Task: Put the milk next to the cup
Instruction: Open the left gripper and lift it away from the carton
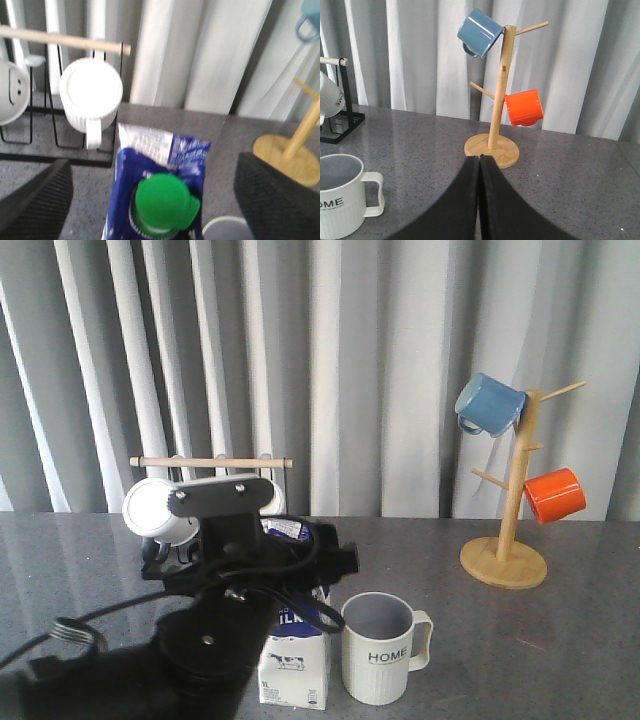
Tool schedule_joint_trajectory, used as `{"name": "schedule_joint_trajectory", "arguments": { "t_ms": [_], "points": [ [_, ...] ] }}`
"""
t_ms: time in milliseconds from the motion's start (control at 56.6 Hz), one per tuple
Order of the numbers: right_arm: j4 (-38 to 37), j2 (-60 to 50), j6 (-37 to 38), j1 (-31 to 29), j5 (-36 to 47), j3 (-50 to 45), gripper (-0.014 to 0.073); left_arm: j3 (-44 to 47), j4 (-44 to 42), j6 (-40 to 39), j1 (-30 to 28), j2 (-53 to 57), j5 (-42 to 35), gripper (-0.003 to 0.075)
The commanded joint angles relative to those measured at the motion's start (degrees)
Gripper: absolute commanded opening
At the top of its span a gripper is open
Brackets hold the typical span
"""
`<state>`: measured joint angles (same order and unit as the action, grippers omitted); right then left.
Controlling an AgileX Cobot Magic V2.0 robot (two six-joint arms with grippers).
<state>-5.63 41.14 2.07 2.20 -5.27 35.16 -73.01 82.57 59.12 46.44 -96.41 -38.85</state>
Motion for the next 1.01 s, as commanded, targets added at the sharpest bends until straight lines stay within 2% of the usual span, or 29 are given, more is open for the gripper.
{"name": "schedule_joint_trajectory", "arguments": {
  "t_ms": [0,53,71,106,424,477,689,830,918,989],
  "points": [
    [-0.56,-0.28,0.01,-0.3,4.28,1.48,-0.0008,-1.55,-3.42,-0.13,-0.04,7.18,-0.38,0.0365],
    [-0.56,-0.28,0.01,-0.3,4.19,1.48,-0.0008,-1.55,-4.08,-0.13,-0.04,9.78,0.55,0.0182],
    [-0.56,-0.28,0.01,-0.3,4.19,1.48,-0.0008,-1.55,-4.2,-0.13,-0.04,10.38,0.96,0.0094],
    [-0.56,-0.28,0.01,-0.3,4.26,1.48,-0.0008,-1.55,-4.26,0.67,-0.04,11.85,1.45,-0.0011],
    [-0.56,-0.28,0.01,-0.3,4.27,1.48,-0.0008,-1.44,-3.62,1.44,-0.04,19.28,1.17,-0.0007],
    [-0.56,-0.28,0.01,-0.3,4.27,1.48,-0.0008,-1.5,-4.04,-1.97,0.22,19.9,3.96,-0.0007],
    [-0.56,-0.28,0.01,-0.3,4.27,1.48,-0.0008,-6.35,-16.91,-12.73,0.49,21.26,18.69,-0.0007],
    [-0.56,-0.28,0.01,-0.3,4.27,1.48,-0.0008,-8.78,-21.82,-14.32,0.62,21.39,30.8,-0.0007],
    [-0.56,-0.28,0.01,-0.3,4.27,1.48,-0.0008,-7.8,-23.94,-14.47,0.62,20.68,33.87,-0.0007],
    [-0.56,-0.28,0.01,-0.3,4.27,1.48,-0.0008,-5.83,-31.26,-17.56,0.62,20.76,36.88,-0.0007]
  ]
}}
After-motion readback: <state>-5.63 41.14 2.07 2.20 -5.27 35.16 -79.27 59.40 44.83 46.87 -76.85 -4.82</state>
